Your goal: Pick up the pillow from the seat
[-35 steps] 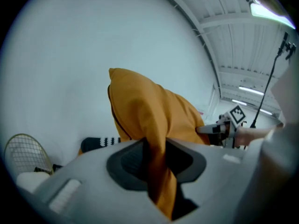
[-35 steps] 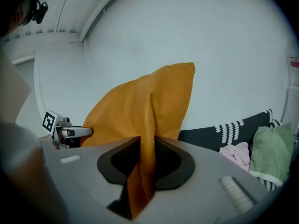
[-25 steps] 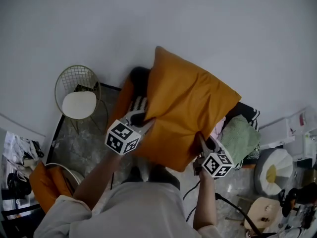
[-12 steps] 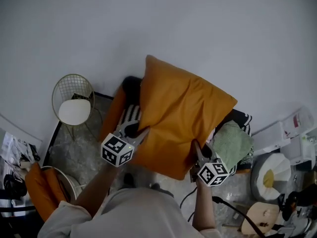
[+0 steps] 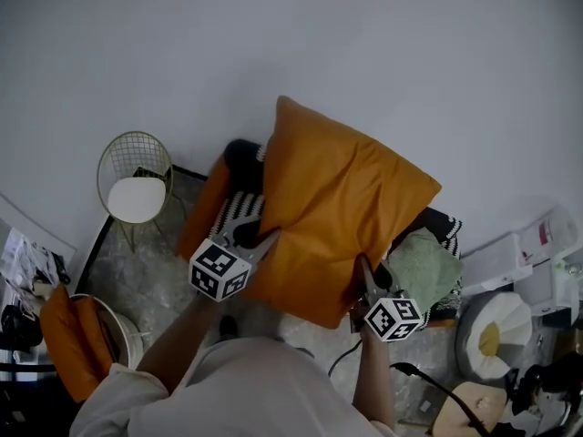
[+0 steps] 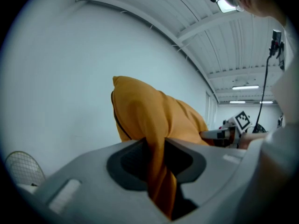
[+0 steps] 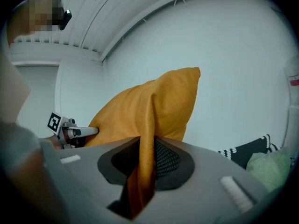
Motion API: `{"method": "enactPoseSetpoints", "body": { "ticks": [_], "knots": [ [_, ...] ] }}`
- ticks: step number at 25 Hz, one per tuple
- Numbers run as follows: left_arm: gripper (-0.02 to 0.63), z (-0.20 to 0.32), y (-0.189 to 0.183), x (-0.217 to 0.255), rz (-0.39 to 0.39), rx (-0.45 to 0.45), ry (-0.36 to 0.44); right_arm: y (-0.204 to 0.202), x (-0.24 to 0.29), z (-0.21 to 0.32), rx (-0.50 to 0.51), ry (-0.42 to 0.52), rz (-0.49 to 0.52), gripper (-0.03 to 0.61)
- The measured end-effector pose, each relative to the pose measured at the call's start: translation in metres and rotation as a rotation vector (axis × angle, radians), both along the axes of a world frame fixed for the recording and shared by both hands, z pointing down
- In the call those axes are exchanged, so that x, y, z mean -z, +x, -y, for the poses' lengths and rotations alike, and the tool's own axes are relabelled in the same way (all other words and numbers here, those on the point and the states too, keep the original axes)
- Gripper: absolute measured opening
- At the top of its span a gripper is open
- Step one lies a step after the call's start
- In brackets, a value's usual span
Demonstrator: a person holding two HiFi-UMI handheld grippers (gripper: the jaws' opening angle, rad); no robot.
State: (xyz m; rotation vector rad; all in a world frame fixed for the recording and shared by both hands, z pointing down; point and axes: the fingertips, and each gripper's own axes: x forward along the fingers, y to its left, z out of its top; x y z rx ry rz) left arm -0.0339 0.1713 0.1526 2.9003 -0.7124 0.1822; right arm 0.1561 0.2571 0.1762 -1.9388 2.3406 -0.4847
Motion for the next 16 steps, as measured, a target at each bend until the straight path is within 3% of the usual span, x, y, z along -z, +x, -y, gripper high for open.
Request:
{"method": "enactPoseSetpoints", "body": {
  "ticks": [16],
  "knots": [
    [0.101, 0.004, 0.016, 0.012, 0.002, -0.007, 0.026, 0.013, 0.009, 0.000, -0.027, 0.024, 0.005, 0.084]
  ]
}}
